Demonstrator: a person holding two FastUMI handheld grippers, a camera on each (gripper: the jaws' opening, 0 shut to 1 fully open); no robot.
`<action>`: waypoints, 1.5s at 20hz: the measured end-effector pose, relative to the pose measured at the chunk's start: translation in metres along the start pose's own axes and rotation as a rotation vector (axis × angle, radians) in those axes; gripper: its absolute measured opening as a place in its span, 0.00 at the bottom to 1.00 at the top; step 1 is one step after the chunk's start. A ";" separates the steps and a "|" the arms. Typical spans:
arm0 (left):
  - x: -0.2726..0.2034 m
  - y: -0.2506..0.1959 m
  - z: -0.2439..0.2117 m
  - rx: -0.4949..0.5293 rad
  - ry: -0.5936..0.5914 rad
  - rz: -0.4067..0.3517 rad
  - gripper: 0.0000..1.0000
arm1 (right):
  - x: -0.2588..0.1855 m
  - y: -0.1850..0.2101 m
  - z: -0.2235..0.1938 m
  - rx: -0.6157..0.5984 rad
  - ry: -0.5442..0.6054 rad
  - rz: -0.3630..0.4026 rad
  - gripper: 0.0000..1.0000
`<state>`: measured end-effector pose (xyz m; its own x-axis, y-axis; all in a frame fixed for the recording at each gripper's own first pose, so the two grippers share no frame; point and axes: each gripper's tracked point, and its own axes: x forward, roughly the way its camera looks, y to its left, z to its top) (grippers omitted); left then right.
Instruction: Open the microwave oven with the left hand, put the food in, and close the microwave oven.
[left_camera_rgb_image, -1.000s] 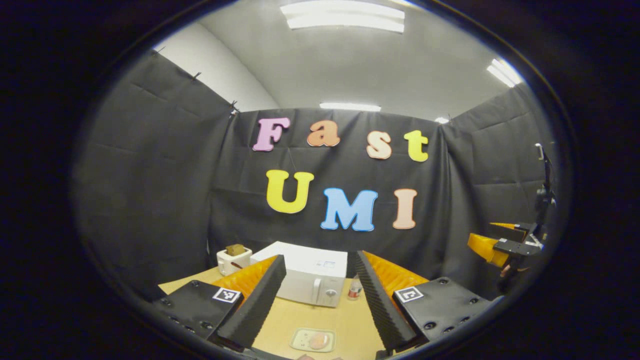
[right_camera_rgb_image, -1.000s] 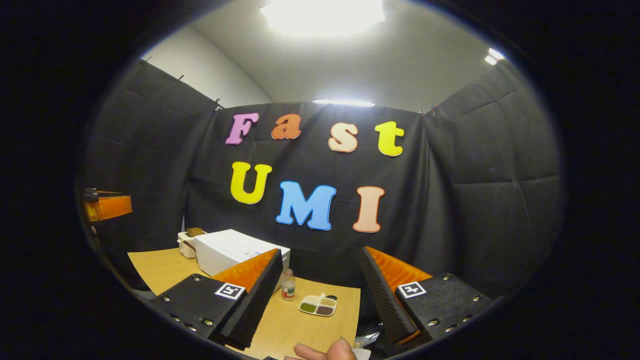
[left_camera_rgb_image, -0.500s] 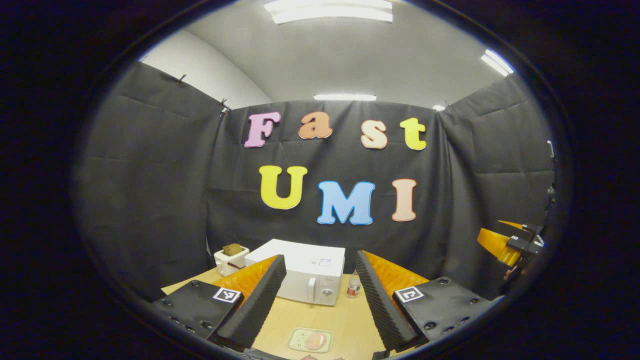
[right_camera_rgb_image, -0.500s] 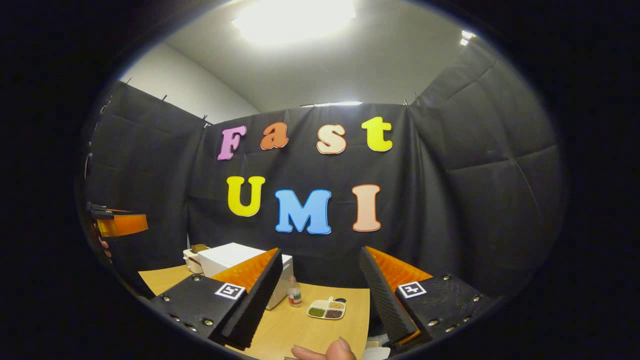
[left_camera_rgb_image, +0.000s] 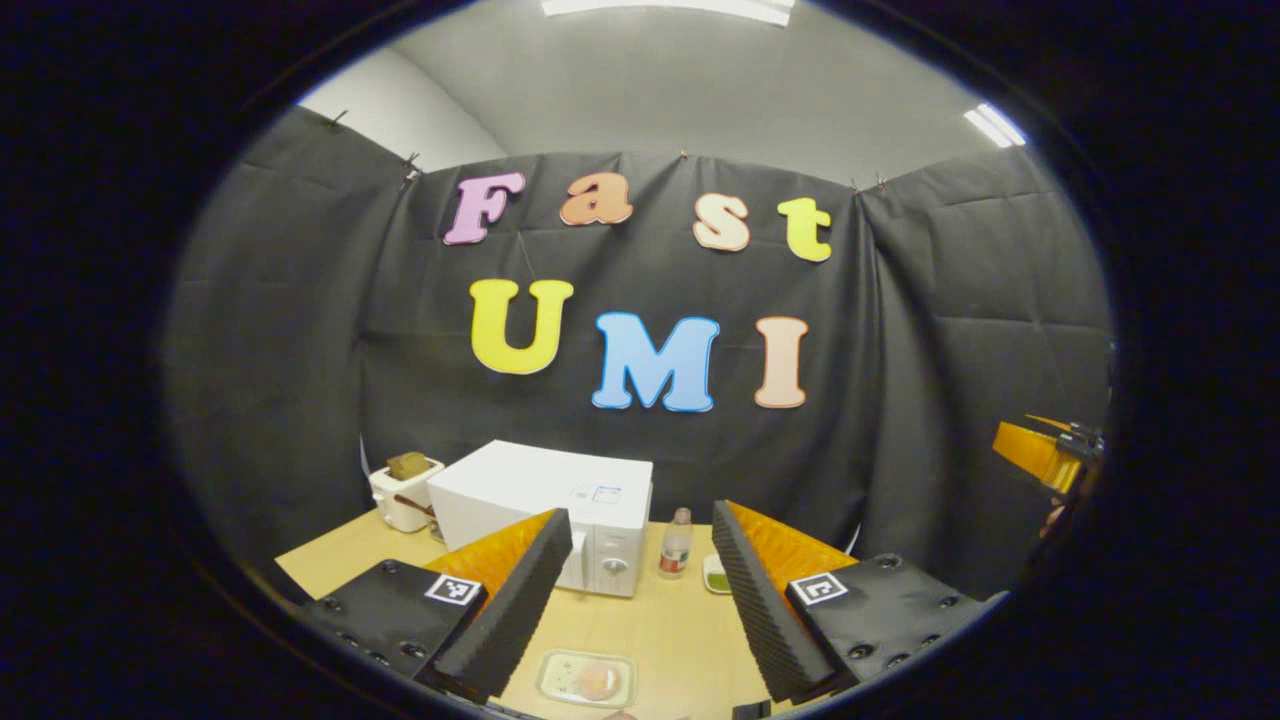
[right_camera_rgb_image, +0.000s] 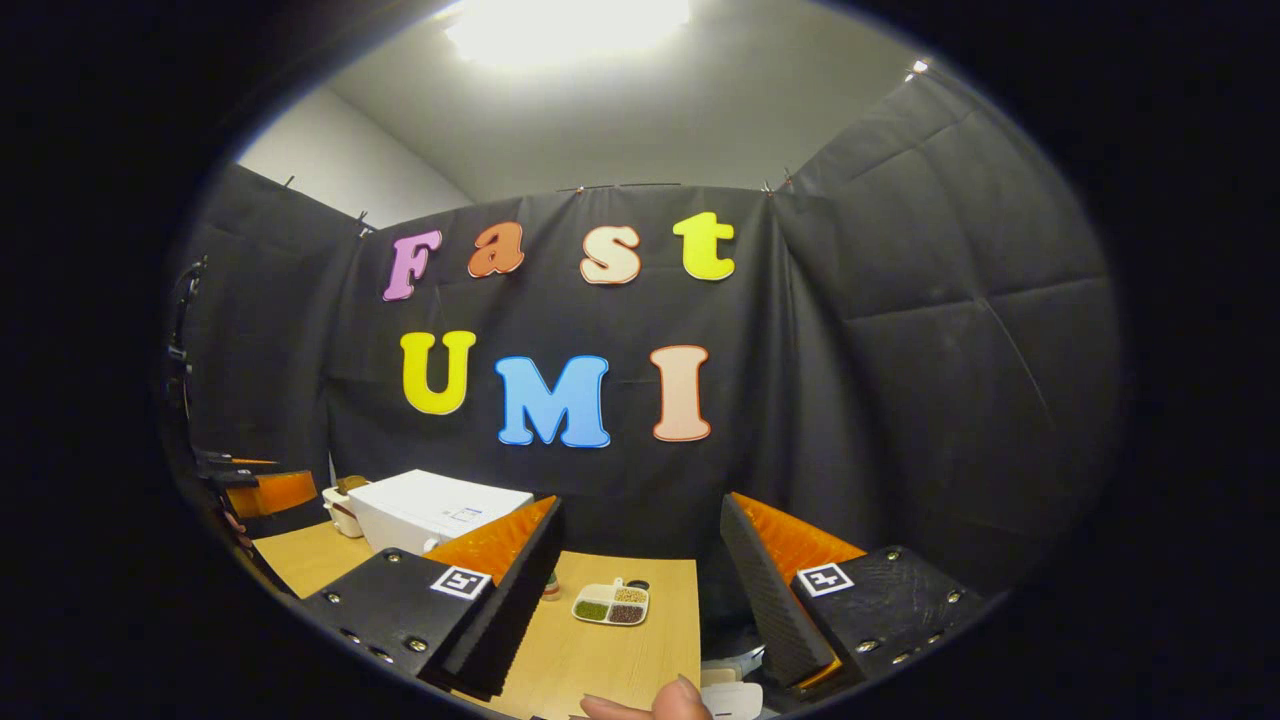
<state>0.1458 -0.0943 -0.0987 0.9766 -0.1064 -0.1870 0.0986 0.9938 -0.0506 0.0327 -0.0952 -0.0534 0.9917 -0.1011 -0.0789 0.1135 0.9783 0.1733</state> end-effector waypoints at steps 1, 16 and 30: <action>0.015 0.006 -0.009 0.010 0.008 -0.005 0.99 | 0.005 -0.002 0.000 0.004 0.008 -0.021 0.95; 0.231 0.100 -0.230 -0.052 0.278 -0.114 1.00 | 0.059 0.021 -0.012 -0.092 0.212 -0.328 0.95; 0.323 0.121 -0.323 -0.040 0.391 -0.133 0.74 | 0.056 0.055 -0.028 -0.139 0.315 -0.377 0.95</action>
<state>0.4119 -0.0185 -0.4823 0.8088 -0.2451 -0.5346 0.2036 0.9695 -0.1364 0.0932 -0.0424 -0.0764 0.8145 -0.4136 -0.4069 0.4300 0.9011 -0.0552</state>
